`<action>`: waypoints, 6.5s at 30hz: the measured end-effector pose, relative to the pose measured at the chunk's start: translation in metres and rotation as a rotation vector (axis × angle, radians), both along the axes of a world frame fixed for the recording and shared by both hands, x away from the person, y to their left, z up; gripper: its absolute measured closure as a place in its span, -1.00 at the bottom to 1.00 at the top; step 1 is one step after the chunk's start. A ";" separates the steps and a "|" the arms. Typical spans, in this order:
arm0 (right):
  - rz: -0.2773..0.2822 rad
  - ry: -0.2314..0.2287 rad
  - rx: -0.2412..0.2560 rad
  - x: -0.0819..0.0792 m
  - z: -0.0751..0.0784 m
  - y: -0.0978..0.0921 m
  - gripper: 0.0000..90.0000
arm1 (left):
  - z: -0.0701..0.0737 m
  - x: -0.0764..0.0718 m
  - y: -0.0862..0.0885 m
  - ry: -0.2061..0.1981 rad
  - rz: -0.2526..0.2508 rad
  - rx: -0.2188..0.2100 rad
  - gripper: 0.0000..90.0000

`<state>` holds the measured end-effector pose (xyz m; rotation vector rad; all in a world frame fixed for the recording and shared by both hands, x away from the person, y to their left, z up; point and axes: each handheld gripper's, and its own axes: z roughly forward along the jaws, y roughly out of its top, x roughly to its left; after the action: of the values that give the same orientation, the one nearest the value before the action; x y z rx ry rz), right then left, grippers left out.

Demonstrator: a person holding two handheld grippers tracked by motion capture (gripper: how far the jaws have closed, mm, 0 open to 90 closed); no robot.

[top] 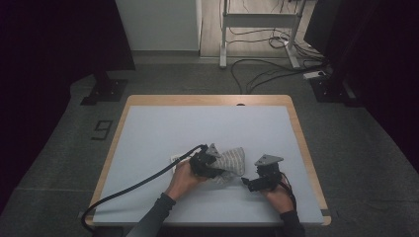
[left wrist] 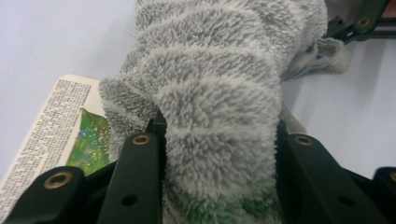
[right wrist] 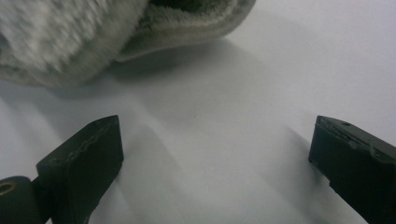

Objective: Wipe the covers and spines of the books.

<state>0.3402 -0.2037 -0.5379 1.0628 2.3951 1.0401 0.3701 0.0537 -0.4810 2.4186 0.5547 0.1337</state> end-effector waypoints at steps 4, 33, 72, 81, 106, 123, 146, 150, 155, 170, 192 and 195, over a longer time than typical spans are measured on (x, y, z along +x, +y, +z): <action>0.001 -0.001 -0.001 0.000 0.000 0.000 -0.95 | 0.011 0.000 0.004 -0.012 0.005 -0.029 0.38; -0.003 0.000 0.001 0.000 0.000 0.000 -0.95 | 0.050 0.009 0.074 -0.073 0.139 -0.064 0.36; -0.001 -0.002 -0.001 0.000 0.000 0.000 -0.95 | 0.066 0.007 0.223 -0.137 0.485 -0.058 0.35; -0.001 -0.002 -0.001 0.000 0.000 0.000 -0.95 | 0.048 0.009 0.245 -0.119 0.541 -0.073 0.34; -0.001 -0.003 -0.001 0.000 0.000 0.000 -0.95 | -0.020 0.023 0.260 -0.062 0.620 -0.044 0.22; -0.001 -0.003 -0.001 0.000 0.000 0.000 -0.95 | 0.006 0.014 0.266 -0.051 0.573 -0.078 -0.85; -0.002 -0.004 -0.001 0.000 0.000 0.000 -0.95 | 0.029 -0.034 0.198 -0.156 0.288 -0.121 -1.00; -0.001 -0.004 -0.002 0.000 0.000 0.000 -0.95 | 0.017 -0.032 0.184 -0.137 0.256 -0.108 -1.00; -0.001 -0.004 -0.001 0.000 0.000 0.000 -0.95 | -0.003 -0.030 0.175 -0.116 0.244 -0.101 -1.00; -0.001 -0.003 -0.001 0.000 0.000 0.000 -0.95 | -0.040 -0.026 0.170 -0.100 0.231 -0.005 -1.00; 0.001 0.002 0.000 0.000 0.000 0.000 -0.95 | -0.046 -0.037 0.138 -0.079 0.148 -0.067 -1.00; 0.002 0.004 0.001 0.000 0.000 0.000 -0.95 | -0.045 -0.039 0.133 -0.104 0.147 -0.060 -1.00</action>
<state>0.3404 -0.2036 -0.5377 1.0642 2.3993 1.0404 0.3313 0.1871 -0.5265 2.2978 0.6782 0.2991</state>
